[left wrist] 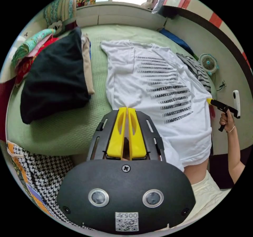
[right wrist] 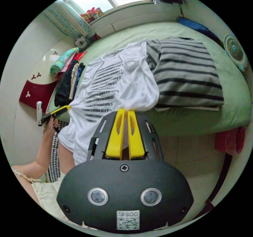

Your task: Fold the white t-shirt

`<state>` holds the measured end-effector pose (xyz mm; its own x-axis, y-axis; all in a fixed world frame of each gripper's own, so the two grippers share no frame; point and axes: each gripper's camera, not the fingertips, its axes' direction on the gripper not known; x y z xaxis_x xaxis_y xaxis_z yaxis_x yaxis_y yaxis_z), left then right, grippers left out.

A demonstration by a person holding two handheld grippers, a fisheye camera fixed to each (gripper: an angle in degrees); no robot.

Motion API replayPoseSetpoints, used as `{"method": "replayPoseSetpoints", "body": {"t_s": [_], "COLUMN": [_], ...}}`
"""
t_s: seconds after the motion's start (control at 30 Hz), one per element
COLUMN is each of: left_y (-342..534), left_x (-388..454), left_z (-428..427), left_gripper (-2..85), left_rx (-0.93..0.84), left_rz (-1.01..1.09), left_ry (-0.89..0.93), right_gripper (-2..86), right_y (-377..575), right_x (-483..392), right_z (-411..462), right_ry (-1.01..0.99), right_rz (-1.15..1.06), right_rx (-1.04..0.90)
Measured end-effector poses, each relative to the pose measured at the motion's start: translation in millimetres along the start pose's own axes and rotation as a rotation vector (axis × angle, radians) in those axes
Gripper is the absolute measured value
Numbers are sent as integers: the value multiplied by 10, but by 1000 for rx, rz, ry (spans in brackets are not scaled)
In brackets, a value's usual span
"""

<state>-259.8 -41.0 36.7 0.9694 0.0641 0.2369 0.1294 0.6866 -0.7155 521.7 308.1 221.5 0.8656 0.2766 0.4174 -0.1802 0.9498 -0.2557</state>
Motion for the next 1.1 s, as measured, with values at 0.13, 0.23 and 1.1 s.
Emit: {"method": "replayPoseSetpoints", "body": {"t_s": [0.13, 0.23, 1.1], "left_y": [-484, -687, 1439], "left_x": [-64, -219, -478], "left_z": [-388, -468, -629], "left_gripper": [22, 43, 122], "left_rx": [115, 151, 26], "left_rz": [8, -72, -117], "left_ry": [-59, -108, -27], "right_gripper": [8, 36, 4], "right_y": [-503, -886, 338], "right_x": [-179, -167, -208], "right_z": [-348, -353, -12], "right_ry": [72, 129, 336], "right_rz": [-32, 32, 4], "right_rx": [108, 115, 76]}}
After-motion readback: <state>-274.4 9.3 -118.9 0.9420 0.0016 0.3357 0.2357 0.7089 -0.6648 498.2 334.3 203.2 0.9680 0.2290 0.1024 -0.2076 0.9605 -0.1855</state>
